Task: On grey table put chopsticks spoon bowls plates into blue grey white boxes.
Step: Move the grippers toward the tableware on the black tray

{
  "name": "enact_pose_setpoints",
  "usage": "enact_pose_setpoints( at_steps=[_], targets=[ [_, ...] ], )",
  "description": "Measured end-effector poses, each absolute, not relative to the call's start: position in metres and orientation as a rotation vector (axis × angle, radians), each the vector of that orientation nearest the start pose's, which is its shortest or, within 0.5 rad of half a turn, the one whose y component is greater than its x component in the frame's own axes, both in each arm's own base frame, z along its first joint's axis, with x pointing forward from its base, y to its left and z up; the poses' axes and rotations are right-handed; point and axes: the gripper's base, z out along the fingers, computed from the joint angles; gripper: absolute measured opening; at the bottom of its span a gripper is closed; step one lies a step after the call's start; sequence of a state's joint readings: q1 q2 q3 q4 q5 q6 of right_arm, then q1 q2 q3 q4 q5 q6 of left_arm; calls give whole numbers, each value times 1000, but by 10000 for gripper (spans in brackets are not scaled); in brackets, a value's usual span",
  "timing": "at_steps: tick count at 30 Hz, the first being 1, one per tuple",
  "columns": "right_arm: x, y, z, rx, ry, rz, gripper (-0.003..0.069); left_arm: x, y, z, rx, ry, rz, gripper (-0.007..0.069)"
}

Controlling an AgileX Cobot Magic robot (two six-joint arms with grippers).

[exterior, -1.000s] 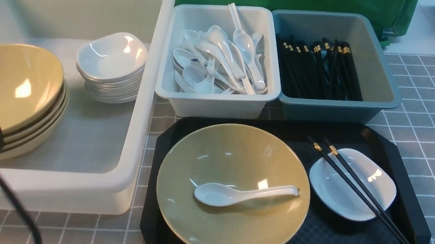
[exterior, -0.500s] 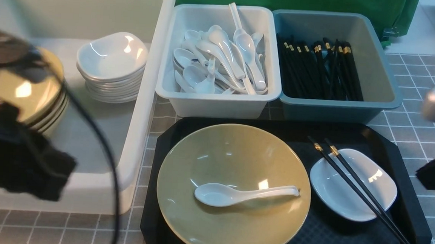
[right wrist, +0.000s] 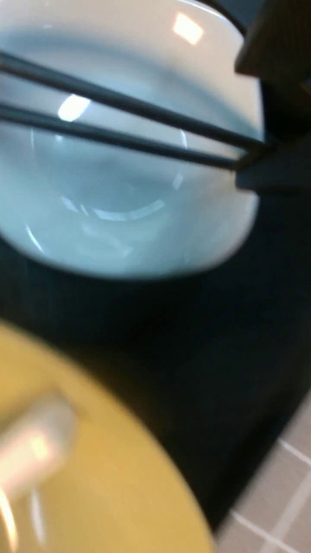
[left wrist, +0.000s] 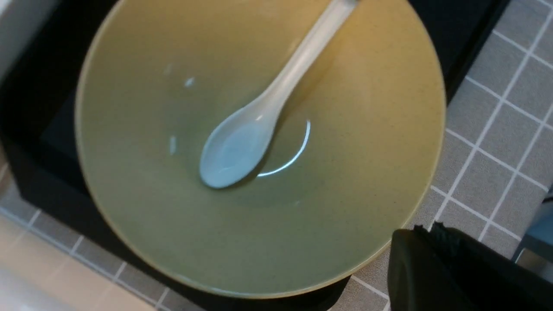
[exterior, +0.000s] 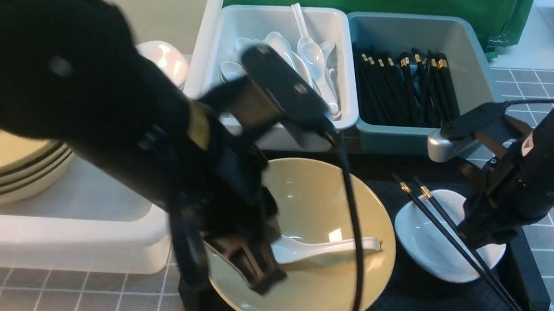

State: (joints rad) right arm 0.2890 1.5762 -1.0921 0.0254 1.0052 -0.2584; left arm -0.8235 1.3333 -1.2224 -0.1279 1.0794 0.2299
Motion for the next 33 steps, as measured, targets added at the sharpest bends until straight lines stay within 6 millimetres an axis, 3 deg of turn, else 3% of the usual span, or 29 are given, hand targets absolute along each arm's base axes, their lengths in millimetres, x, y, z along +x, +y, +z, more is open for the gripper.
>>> enact_pose_setpoints(
  at_steps=[1,5,14,20,24,30,33],
  targets=[
    [286,86,232,-783,2880,35,421,172,-205,337,1345,2371,-345,-8],
    [295,88,215,-786,2904,35,466,177,-210,328,1367,2391,-318,-8],
    [306,91,196,-787,2912,33,454,181,-212,324,1374,2389,-292,-8],
    [310,92,189,-786,2911,33,328,182,-213,325,1364,2373,-296,-8],
    [310,92,189,-786,2912,33,155,184,-215,326,1347,2351,-303,-8],
    [310,92,194,-791,2927,33,149,190,-222,331,1215,2303,-372,-8],
    [312,93,219,-784,2890,35,149,193,-224,337,1166,2275,-387,-8]
  ],
)
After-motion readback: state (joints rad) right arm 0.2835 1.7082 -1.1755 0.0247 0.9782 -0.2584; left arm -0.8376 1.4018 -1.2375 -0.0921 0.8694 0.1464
